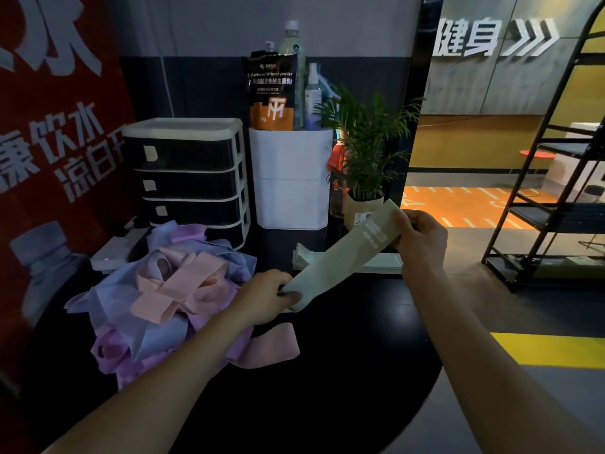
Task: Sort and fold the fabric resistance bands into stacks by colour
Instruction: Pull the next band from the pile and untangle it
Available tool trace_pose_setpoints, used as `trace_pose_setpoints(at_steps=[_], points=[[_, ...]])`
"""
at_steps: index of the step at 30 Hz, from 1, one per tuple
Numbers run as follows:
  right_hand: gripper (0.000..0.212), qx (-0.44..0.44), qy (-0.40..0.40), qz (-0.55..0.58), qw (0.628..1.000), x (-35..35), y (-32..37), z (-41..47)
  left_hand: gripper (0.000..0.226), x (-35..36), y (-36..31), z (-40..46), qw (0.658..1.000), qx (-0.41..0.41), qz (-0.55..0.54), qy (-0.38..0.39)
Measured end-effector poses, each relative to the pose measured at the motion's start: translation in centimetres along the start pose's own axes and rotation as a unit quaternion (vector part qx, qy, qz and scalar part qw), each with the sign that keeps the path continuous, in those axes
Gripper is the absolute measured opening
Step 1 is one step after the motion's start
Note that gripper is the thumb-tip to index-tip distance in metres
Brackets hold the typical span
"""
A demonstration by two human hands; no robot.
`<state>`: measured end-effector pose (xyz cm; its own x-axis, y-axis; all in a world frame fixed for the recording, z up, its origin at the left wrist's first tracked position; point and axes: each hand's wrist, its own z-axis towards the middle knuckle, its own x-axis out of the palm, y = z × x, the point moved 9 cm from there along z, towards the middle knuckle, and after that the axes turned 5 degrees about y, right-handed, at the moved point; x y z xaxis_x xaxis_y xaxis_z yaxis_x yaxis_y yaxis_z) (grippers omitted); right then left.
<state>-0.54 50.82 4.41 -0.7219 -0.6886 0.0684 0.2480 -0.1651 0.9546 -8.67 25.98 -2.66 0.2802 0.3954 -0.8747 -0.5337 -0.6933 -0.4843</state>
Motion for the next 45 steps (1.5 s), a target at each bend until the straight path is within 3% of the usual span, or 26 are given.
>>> trace_pose_setpoints(at_steps=[6, 13, 16, 20, 26, 30, 31, 33, 37, 40, 42, 45], points=[[0.009, 0.035, -0.04, 0.013, 0.999, -2.0, -2.7, 0.4, 0.046, 0.5, 2.2, -0.9, 0.999, 0.002, 0.02, 0.024], [0.011, 0.062, -0.045, 0.004, 0.997, -2.6, -5.0, -0.1, 0.029, 1.7, 0.6, -0.6, 0.989, 0.077, 0.103, 0.074], [0.011, 0.072, -0.05, -0.003, 0.996, -3.4, -5.8, -0.2, 0.038, 2.0, 0.7, -0.2, 0.99, 0.063, 0.068, 0.109], [0.01, 0.078, -0.056, -0.024, 0.995, -4.4, -6.9, -0.4, 0.018, 2.1, 1.1, -0.1, 0.989, 0.083, 0.044, 0.116], [0.008, 0.115, -0.059, -0.035, 0.991, -5.3, -8.7, -0.3, 0.021, -1.9, 1.8, 0.4, 0.985, 0.042, -0.162, -0.049], [0.007, 0.134, -0.032, 0.008, 0.99, -4.7, -9.7, -0.7, 0.013, -3.4, 1.8, 0.2, 0.903, 0.026, -0.418, -0.097], [0.007, 0.137, -0.026, 0.018, 0.99, -4.4, -9.6, -0.9, 0.017, -3.5, 1.5, 0.2, 0.899, 0.03, -0.426, -0.099], [0.009, 0.14, -0.027, 0.026, 0.989, -4.2, -9.6, -1.1, 0.022, -3.6, 1.3, 0.4, 0.922, 0.044, -0.37, -0.102], [0.009, 0.15, -0.057, 0.035, 0.986, -5.1, -10.0, -0.9, 0.029, -2.8, 2.5, 0.5, 0.948, 0.017, -0.313, -0.056], [0.007, 0.149, -0.069, 0.011, 0.986, -6.0, -10.5, -0.4, 0.041, -0.7, 3.0, 0.5, 0.906, -0.008, -0.42, 0.046], [0.011, 0.153, -0.073, -0.006, 0.986, -6.5, -10.9, -0.1, 0.023, -0.1, 2.4, 0.2, 0.867, -0.017, -0.49, 0.091], [0.011, 0.162, -0.079, -0.009, 0.984, -7.0, -11.7, 0.1, 0.03, -0.1, 1.9, -0.1, 0.855, 0.0, -0.504, 0.126]])
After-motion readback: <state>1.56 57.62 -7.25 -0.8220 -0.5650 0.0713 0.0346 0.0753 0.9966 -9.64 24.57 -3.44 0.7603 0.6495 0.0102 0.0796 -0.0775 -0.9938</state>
